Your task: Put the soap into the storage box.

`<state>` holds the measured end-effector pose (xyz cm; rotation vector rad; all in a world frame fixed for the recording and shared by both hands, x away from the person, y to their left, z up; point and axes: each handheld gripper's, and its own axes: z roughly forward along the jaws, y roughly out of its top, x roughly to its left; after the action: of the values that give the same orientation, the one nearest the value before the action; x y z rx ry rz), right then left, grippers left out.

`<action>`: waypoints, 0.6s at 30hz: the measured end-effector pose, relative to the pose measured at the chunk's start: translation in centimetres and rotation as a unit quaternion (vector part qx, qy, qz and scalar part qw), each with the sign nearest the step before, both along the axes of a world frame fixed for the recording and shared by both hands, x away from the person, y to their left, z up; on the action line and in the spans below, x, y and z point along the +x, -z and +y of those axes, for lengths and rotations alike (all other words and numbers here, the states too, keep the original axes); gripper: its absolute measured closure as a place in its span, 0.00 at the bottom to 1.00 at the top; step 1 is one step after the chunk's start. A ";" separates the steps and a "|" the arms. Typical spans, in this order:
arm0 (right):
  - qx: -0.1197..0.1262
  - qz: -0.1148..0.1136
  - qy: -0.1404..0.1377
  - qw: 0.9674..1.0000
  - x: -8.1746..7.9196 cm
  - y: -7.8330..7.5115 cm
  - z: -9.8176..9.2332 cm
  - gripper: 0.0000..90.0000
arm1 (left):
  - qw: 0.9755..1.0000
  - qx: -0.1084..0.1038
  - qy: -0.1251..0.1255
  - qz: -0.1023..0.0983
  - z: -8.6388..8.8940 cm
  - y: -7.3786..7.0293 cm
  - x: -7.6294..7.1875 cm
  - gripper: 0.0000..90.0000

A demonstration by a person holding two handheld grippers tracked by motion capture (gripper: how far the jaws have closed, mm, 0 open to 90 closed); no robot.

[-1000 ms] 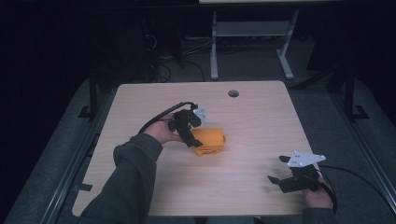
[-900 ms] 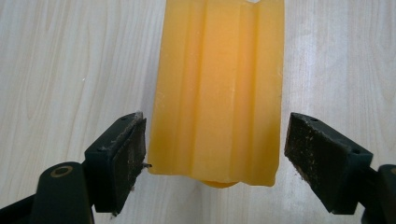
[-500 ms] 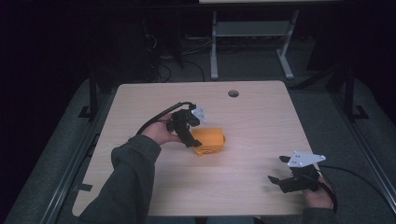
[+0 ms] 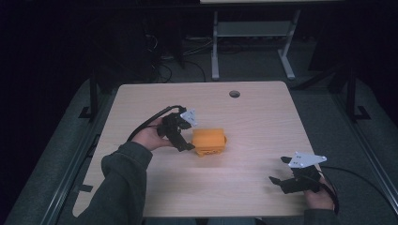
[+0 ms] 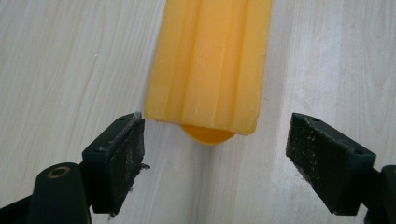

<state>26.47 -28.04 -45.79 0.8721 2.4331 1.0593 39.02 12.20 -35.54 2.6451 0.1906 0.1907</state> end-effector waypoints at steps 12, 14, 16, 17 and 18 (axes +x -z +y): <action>0.008 0.001 0.007 1.000 0.2 0.1 -0.2 0.15 | 1.000 -0.019 0.000 -0.002 1.2 -0.2 -1.4 0.22; 0.004 0.002 0.009 1.000 0.2 0.2 -0.2 0.15 | 1.000 -0.012 -0.005 0.002 1.5 0.1 -1.6 0.21; 0.005 0.004 0.012 1.000 0.2 0.2 -0.2 0.15 | 1.000 -0.013 -0.005 0.001 1.9 0.3 -1.8 0.21; 0.007 0.004 0.014 1.000 0.2 0.2 -0.3 0.15 | 1.000 -0.014 -0.007 0.003 2.1 0.4 -1.9 0.22; 0.007 0.001 0.012 1.000 0.3 0.2 -0.3 0.15 | 1.000 -0.015 -0.009 0.003 2.3 0.5 -1.9 0.22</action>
<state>26.76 -28.39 -46.00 0.9041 2.4130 1.0675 37.12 14.49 -36.00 2.6145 0.2181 0.1839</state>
